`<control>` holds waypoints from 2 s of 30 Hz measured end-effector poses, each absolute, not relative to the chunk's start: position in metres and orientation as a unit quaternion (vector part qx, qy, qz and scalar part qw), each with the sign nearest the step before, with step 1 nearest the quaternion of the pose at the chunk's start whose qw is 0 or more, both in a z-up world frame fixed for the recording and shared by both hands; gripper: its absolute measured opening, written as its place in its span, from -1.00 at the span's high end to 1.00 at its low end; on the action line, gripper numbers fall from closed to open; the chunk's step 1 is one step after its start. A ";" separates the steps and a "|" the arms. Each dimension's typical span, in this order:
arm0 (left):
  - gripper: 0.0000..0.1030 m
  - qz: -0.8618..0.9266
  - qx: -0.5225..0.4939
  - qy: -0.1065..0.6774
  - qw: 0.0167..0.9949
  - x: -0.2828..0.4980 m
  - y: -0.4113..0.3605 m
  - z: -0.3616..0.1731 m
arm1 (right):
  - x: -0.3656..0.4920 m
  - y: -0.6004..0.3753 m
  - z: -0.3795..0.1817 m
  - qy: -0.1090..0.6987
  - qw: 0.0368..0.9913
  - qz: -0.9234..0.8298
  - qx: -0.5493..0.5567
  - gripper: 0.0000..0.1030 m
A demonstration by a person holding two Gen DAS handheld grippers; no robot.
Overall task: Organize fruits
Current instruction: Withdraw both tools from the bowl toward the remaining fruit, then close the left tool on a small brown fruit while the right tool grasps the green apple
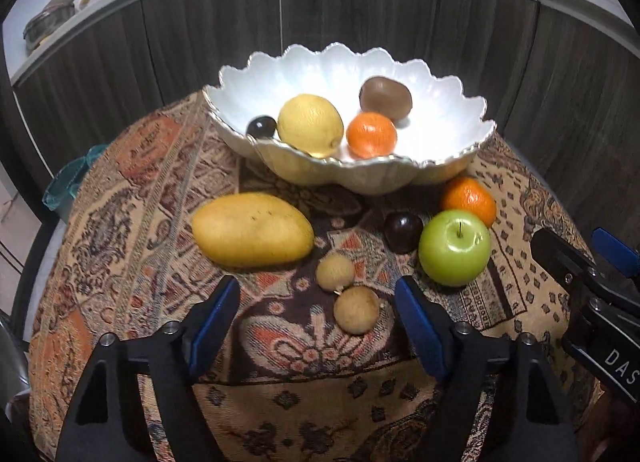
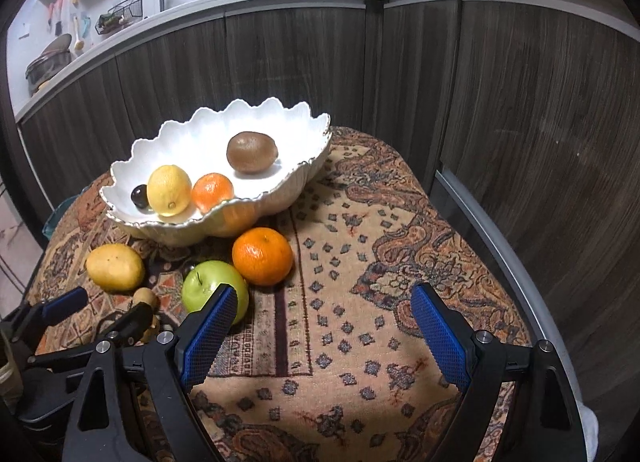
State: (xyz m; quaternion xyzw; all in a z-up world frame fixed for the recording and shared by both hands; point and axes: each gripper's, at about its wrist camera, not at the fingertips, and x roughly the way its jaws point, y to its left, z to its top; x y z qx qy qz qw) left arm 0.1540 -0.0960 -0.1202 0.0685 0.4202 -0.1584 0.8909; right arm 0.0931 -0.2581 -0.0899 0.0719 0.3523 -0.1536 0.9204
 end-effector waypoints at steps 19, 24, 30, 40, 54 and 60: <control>0.48 -0.186 0.078 0.445 0.873 0.156 -0.110 -0.133 | 0.092 -0.263 -0.099 0.363 0.915 -0.152 0.085 -0.73; 0.49 -0.191 0.075 0.444 0.872 0.153 -0.106 -0.131 | 0.091 -0.263 -0.096 0.360 0.916 -0.154 0.082 -0.73; 0.49 -0.187 0.073 0.430 0.880 0.149 -0.095 -0.119 | 0.091 -0.258 -0.091 0.355 0.919 -0.151 0.081 -0.73; 0.49 -0.162 0.066 0.418 0.892 0.148 -0.066 -0.110 | 0.101 -0.238 -0.092 0.355 0.923 -0.131 0.074 -0.73; 0.49 -0.139 0.051 0.413 0.899 0.158 -0.040 -0.111 | 0.138 -0.211 -0.117 0.389 0.912 -0.100 0.082 -0.51; 0.49 -0.136 0.048 0.413 0.899 0.159 -0.036 -0.111 | 0.149 -0.205 -0.129 0.407 0.905 -0.083 0.094 -0.13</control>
